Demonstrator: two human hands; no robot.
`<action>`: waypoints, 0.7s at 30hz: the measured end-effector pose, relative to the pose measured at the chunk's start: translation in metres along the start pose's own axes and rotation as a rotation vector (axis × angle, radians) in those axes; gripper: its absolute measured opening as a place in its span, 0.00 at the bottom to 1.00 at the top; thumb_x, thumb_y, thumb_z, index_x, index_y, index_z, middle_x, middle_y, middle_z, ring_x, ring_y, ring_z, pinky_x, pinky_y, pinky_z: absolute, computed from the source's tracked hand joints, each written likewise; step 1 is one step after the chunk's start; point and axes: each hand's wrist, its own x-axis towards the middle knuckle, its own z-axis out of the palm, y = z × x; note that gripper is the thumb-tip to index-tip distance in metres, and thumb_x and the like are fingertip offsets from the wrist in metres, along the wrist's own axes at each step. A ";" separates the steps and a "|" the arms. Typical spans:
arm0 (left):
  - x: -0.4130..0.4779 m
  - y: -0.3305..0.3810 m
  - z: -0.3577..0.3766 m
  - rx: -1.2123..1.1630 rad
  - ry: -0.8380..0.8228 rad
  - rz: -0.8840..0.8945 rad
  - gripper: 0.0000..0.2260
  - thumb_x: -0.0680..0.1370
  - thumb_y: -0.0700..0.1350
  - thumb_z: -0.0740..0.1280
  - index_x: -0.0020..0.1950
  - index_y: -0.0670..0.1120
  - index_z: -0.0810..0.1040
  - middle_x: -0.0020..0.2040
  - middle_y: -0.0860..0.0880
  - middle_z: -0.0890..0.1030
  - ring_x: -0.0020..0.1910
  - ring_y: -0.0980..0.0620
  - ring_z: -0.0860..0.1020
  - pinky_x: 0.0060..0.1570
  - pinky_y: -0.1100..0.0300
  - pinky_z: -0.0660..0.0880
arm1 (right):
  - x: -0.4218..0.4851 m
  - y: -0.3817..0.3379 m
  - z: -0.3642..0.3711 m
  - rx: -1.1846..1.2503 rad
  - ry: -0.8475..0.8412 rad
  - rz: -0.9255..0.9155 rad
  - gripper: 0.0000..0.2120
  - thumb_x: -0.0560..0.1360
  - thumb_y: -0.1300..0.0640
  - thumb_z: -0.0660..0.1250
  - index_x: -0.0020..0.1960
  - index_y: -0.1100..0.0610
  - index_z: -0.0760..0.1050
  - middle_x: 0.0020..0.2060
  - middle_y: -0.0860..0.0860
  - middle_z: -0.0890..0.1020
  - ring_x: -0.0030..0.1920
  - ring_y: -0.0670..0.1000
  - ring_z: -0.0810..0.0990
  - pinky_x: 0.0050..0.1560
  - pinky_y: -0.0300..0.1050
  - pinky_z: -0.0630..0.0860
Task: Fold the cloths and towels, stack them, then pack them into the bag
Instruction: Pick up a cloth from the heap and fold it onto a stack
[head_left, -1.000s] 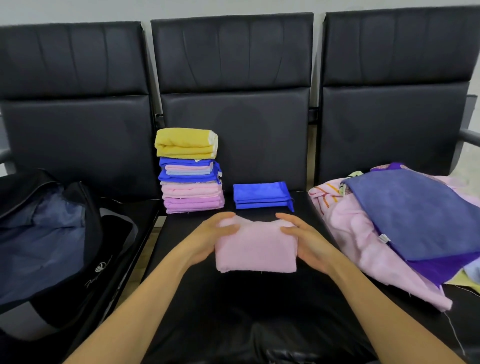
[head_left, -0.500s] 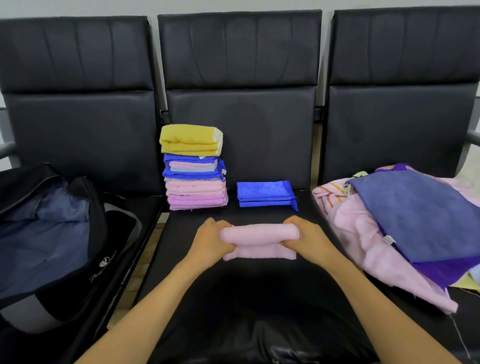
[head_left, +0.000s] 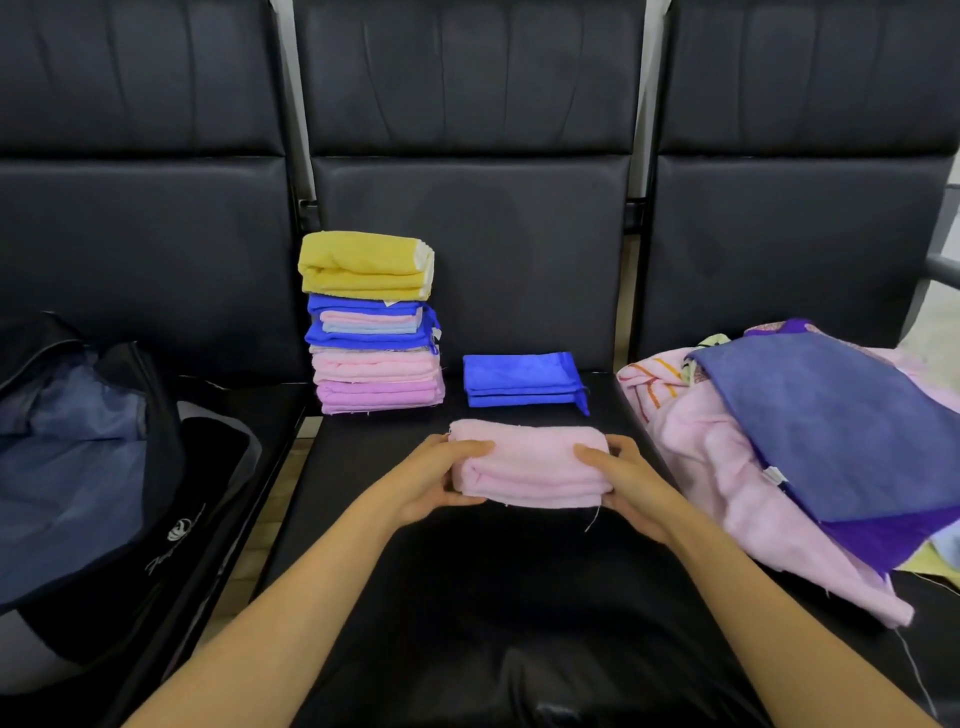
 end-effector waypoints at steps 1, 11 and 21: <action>0.005 0.000 0.000 -0.001 -0.005 -0.010 0.30 0.70 0.41 0.75 0.69 0.45 0.66 0.64 0.43 0.74 0.60 0.44 0.77 0.45 0.50 0.81 | 0.004 0.000 0.000 0.024 0.005 0.015 0.29 0.75 0.57 0.69 0.70 0.52 0.58 0.63 0.55 0.71 0.57 0.56 0.77 0.56 0.54 0.78; 0.088 0.084 0.022 0.034 0.233 0.355 0.25 0.77 0.34 0.66 0.71 0.43 0.60 0.68 0.43 0.68 0.62 0.42 0.73 0.50 0.51 0.78 | 0.099 -0.095 0.004 -0.168 0.126 -0.396 0.20 0.75 0.69 0.60 0.60 0.49 0.66 0.63 0.58 0.69 0.58 0.58 0.73 0.46 0.45 0.74; 0.178 0.076 0.007 0.267 0.471 0.277 0.25 0.76 0.36 0.67 0.70 0.42 0.63 0.67 0.42 0.69 0.64 0.43 0.72 0.58 0.49 0.76 | 0.172 -0.070 0.015 -0.640 0.255 -0.360 0.17 0.82 0.60 0.54 0.70 0.53 0.68 0.66 0.57 0.71 0.58 0.54 0.74 0.55 0.45 0.73</action>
